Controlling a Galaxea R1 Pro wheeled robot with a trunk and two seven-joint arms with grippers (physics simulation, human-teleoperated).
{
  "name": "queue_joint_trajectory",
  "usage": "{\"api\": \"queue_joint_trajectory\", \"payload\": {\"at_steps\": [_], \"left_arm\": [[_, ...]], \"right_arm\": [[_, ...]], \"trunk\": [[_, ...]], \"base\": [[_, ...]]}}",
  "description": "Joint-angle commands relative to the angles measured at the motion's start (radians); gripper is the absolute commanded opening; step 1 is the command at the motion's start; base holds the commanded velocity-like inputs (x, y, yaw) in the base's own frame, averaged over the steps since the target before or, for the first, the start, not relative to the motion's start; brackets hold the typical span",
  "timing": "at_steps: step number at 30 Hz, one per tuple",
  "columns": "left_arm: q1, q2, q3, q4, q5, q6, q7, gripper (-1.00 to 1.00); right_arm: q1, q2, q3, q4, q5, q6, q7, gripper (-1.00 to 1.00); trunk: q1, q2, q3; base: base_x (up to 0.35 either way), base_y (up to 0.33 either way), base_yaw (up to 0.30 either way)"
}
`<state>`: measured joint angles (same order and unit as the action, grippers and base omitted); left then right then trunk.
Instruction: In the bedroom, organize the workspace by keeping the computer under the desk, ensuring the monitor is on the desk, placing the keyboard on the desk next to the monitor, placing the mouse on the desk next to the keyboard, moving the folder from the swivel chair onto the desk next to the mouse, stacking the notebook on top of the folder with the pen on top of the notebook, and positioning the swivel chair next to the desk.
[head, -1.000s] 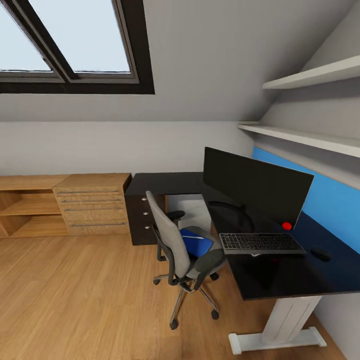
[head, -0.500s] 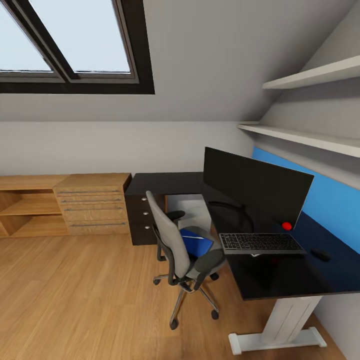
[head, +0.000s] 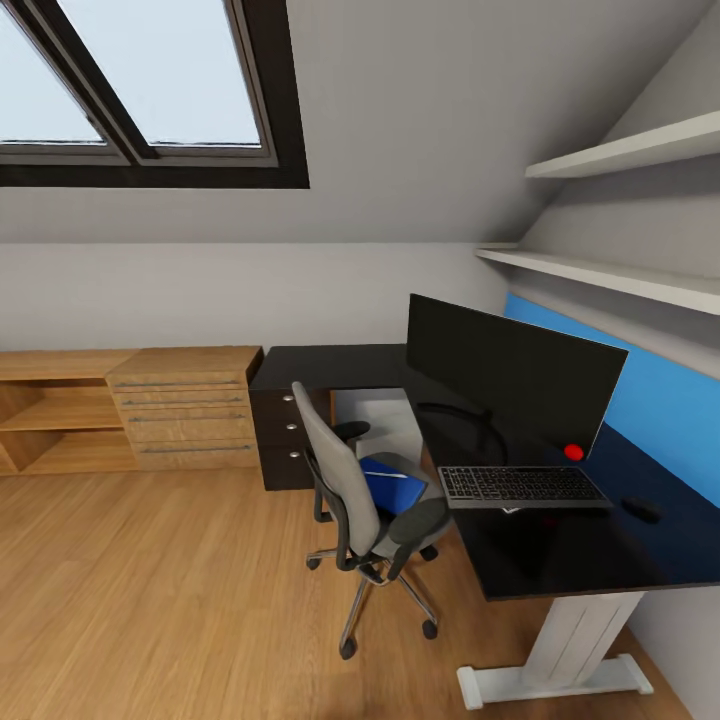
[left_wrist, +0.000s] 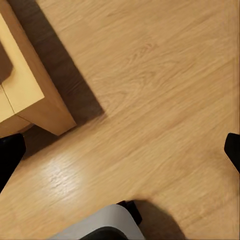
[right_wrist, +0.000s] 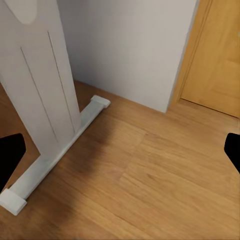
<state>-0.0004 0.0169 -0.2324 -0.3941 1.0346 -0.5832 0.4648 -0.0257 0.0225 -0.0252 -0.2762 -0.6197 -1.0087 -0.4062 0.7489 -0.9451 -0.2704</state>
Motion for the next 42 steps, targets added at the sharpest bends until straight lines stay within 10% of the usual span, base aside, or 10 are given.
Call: {"api": "queue_joint_trajectory", "payload": {"at_steps": [1, 10, 11, 16, 42], "left_arm": [[0.0, 0.001, -0.008, -0.003, 0.004, -0.005, 0.009, 1.0], [-0.001, 0.011, -0.007, -0.005, 0.007, -0.002, -0.022, 1.0], [0.0, 0.02, -0.007, -0.003, 0.007, 0.0, -0.222, 1.0], [-0.001, 0.037, -0.005, 0.0, 0.01, 0.003, -0.349, 1.0], [0.0, 0.031, -0.008, 0.003, 0.01, 0.003, -0.358, 1.0]], "right_arm": [[0.0, 0.001, -0.002, -0.001, 0.008, 0.0, -0.008, 1.0], [0.0, 0.001, -0.003, -0.001, 0.008, -0.001, -0.006, 1.0], [0.0, 0.001, -0.003, -0.001, 0.008, -0.001, -0.007, 1.0], [0.0, 0.002, -0.002, -0.001, 0.009, 0.001, -0.006, 1.0], [0.0, 0.004, -0.001, 0.0, 0.009, 0.001, -0.005, 1.0]], "trunk": [[0.0, -0.001, -0.001], [0.035, -0.064, -0.029], [0.038, -0.071, -0.033], [0.058, -0.106, -0.048], [0.157, -0.288, -0.13]], "base": [[0.0, 0.0, 0.0], [0.0, 0.0, 0.0], [0.0, 0.0, 0.0], [0.0, 0.0, 0.0], [0.0, 0.0, 0.0]]}}
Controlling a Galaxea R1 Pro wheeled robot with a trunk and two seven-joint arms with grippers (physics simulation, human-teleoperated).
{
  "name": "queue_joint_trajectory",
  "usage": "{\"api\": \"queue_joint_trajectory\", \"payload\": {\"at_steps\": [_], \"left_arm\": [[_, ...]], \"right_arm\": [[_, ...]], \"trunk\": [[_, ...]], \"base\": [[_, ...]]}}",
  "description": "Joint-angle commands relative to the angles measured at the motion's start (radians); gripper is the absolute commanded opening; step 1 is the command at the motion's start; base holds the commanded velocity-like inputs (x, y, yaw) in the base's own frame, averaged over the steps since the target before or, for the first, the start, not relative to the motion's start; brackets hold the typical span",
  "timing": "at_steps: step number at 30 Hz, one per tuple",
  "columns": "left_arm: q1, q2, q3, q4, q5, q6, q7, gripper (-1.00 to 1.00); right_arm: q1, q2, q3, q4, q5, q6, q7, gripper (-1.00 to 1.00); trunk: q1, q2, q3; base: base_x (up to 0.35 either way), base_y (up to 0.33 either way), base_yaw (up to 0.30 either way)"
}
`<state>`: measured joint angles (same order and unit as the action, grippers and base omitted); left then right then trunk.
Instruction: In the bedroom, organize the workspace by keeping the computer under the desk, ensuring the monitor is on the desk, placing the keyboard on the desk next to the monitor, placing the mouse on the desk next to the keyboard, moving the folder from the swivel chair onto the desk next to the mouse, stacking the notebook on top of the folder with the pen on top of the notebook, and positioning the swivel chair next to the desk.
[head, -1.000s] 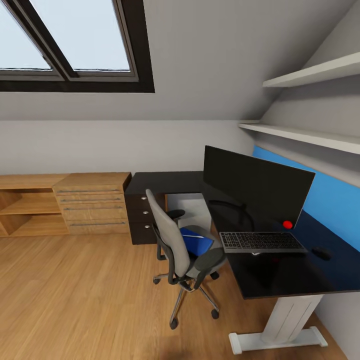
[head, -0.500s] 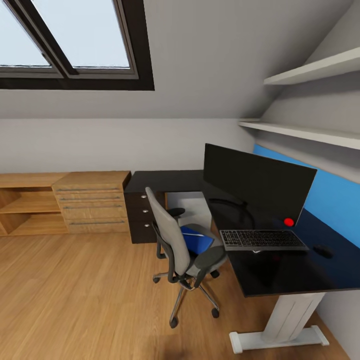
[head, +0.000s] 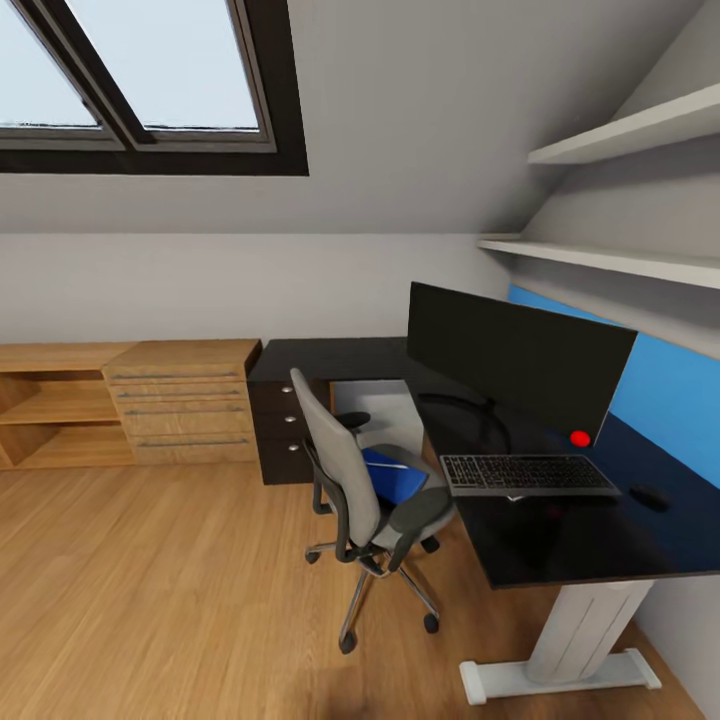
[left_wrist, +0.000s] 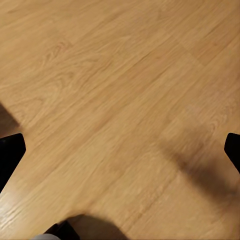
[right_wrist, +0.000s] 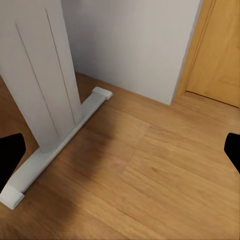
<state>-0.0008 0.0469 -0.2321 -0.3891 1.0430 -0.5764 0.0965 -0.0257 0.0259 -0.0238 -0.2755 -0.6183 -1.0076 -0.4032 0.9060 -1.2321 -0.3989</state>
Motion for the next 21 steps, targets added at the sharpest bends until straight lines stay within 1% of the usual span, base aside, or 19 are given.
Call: {"api": "queue_joint_trajectory", "payload": {"at_steps": [1, 10, 13, 16, 21], "left_arm": [[0.0, 0.001, -0.009, -0.002, 0.001, -0.004, 0.01, 1.0], [-0.001, 0.001, -0.009, -0.002, 0.002, -0.003, 0.009, 1.0], [0.0, 0.001, -0.009, -0.001, 0.002, -0.003, 0.01, 1.0], [0.0, 0.001, -0.009, -0.001, 0.002, -0.003, 0.01, 1.0], [0.0, 0.001, -0.009, -0.001, 0.002, -0.003, 0.01, 1.0]], "right_arm": [[0.0, 0.0, -0.002, -0.001, 0.008, 0.0, -0.008, 1.0], [0.0, -0.001, -0.002, -0.001, 0.008, 0.004, 0.0, 1.0], [0.0, -0.001, -0.002, -0.001, 0.008, 0.023, 0.009, 1.0], [0.0, -0.002, -0.002, -0.001, 0.009, 0.059, 0.014, 1.0], [0.0, -0.003, -0.002, -0.002, 0.009, 0.08, 0.016, 1.0]], "trunk": [[0.004, -0.008, -0.004], [0.038, -0.071, -0.032], [0.05, -0.092, -0.042], [0.061, -0.113, -0.051], [0.081, -0.148, -0.067]], "base": [[0.0, 0.0, 0.0], [0.0, 0.0, 0.0], [0.0, 0.0, 0.0], [0.0, 0.0, 0.0], [0.0, 0.0, 0.0]]}}
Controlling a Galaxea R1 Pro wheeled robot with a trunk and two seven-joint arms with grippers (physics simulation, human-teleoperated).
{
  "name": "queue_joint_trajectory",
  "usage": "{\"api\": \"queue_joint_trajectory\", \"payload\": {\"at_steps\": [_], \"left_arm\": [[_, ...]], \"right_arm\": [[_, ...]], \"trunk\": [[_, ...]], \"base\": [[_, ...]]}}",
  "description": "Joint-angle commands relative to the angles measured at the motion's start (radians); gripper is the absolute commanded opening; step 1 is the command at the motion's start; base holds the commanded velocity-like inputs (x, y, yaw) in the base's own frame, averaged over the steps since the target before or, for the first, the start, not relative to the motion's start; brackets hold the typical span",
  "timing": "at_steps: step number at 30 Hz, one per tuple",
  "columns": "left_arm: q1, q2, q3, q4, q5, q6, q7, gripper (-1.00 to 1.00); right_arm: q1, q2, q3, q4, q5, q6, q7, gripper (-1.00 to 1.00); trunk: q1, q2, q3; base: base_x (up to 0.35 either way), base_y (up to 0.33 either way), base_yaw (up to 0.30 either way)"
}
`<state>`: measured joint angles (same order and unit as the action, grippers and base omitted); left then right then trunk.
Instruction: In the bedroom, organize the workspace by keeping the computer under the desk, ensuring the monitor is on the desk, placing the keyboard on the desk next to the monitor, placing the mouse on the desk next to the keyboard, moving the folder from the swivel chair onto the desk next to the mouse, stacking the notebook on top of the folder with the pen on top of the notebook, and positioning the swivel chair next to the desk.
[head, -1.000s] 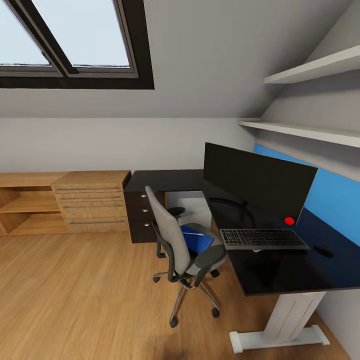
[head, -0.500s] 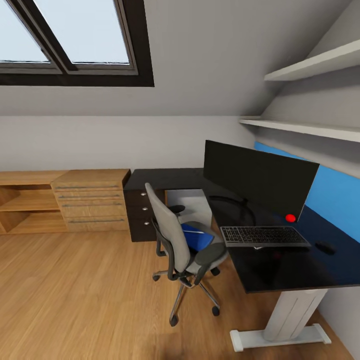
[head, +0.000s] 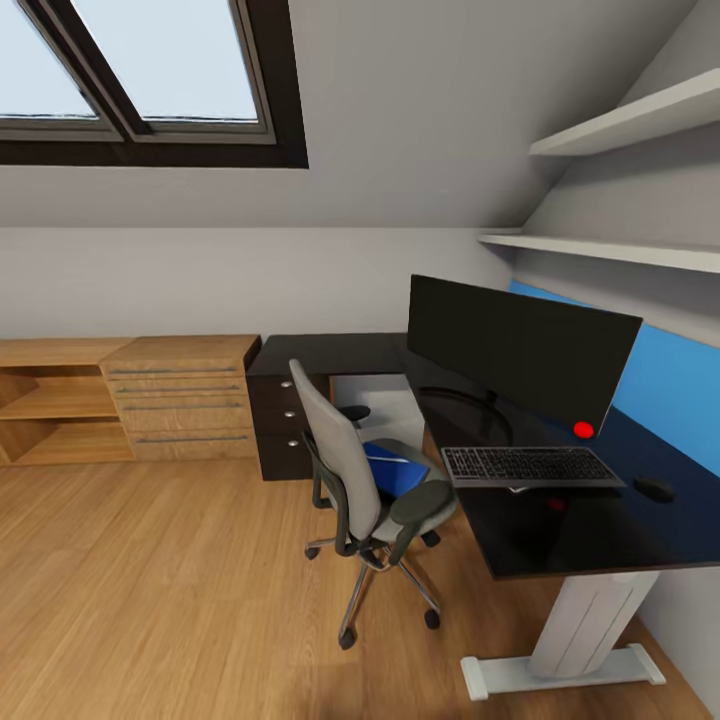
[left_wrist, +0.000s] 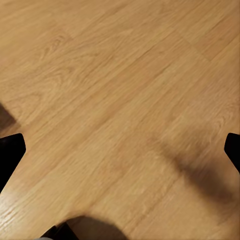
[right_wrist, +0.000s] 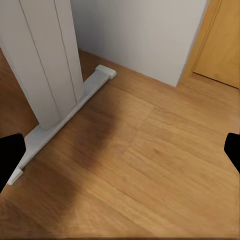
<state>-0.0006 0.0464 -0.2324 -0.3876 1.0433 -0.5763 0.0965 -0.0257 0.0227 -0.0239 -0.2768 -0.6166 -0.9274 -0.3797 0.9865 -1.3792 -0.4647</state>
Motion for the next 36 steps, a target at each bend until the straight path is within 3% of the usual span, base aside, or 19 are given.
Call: {"api": "queue_joint_trajectory", "payload": {"at_steps": [1, 36], "left_arm": [[0.0, 0.001, -0.008, -0.002, 0.001, -0.004, 0.01, 1.0], [-0.001, 0.0, -0.009, -0.002, 0.001, -0.004, 0.011, 1.0]], "right_arm": [[0.0, 0.0, -0.002, -0.001, 0.007, 0.002, -0.007, 1.0], [0.0, 0.0, -0.003, -0.002, 0.009, 0.004, -0.007, 1.0]], "trunk": [[0.004, -0.008, -0.004], [0.138, -0.253, -0.114]], "base": [[0.0, 0.0, 0.0], [0.0, 0.0, 0.0]]}}
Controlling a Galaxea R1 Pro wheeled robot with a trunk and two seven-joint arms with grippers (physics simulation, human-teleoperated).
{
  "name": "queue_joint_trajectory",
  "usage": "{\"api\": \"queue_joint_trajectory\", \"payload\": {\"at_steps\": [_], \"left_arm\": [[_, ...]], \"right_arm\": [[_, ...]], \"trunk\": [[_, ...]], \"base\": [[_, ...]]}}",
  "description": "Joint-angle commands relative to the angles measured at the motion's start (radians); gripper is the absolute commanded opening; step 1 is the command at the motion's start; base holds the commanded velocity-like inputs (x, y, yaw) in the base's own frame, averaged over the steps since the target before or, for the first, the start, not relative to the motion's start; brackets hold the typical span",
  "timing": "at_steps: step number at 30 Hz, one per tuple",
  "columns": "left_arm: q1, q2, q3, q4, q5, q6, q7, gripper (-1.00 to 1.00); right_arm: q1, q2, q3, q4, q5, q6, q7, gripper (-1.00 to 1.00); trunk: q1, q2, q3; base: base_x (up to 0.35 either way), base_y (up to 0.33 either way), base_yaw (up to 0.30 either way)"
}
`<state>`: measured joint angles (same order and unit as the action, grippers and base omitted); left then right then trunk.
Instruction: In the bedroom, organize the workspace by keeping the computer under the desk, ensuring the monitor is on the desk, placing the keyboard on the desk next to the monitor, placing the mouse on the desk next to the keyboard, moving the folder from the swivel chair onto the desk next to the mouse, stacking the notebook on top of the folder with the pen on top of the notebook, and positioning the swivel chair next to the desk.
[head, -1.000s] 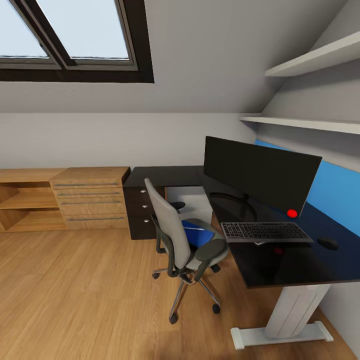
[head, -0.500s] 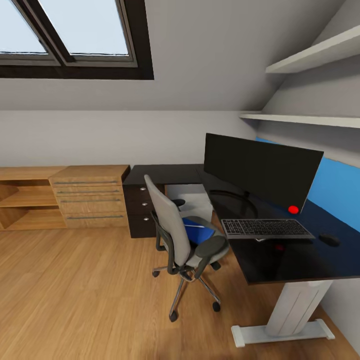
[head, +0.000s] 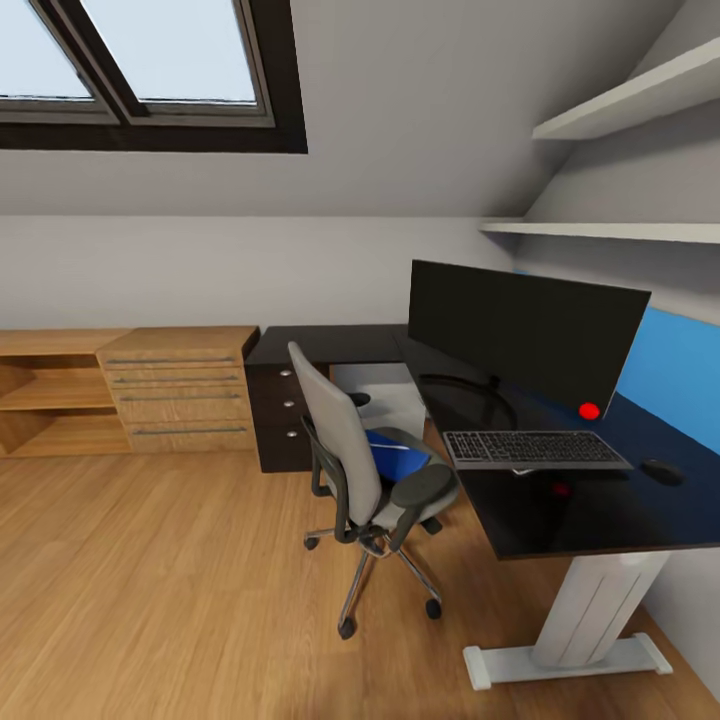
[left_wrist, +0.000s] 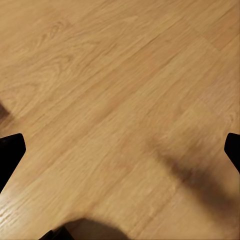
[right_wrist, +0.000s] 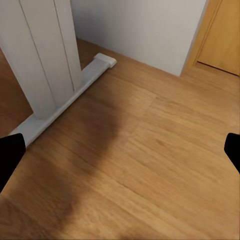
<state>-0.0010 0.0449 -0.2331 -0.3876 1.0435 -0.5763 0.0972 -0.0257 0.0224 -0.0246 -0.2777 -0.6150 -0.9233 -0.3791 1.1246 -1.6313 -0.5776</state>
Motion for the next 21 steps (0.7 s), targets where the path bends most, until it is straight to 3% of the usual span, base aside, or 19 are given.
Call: {"api": "queue_joint_trajectory", "payload": {"at_steps": [1, 21], "left_arm": [[0.0, 0.001, -0.008, -0.002, 0.001, -0.004, 0.01, 1.0], [0.0, 0.001, -0.008, -0.002, 0.001, -0.004, 0.01, 1.0]], "right_arm": [[0.0, 0.001, -0.002, 0.0, 0.008, 0.0, -0.007, 1.0], [0.0, 0.002, -0.001, 0.0, 0.008, 0.0, -0.007, 1.0]], "trunk": [[0.004, -0.008, -0.004], [0.081, -0.148, -0.067]], "base": [[0.0, 0.0, 0.0], [0.0, 0.0, 0.0]]}}
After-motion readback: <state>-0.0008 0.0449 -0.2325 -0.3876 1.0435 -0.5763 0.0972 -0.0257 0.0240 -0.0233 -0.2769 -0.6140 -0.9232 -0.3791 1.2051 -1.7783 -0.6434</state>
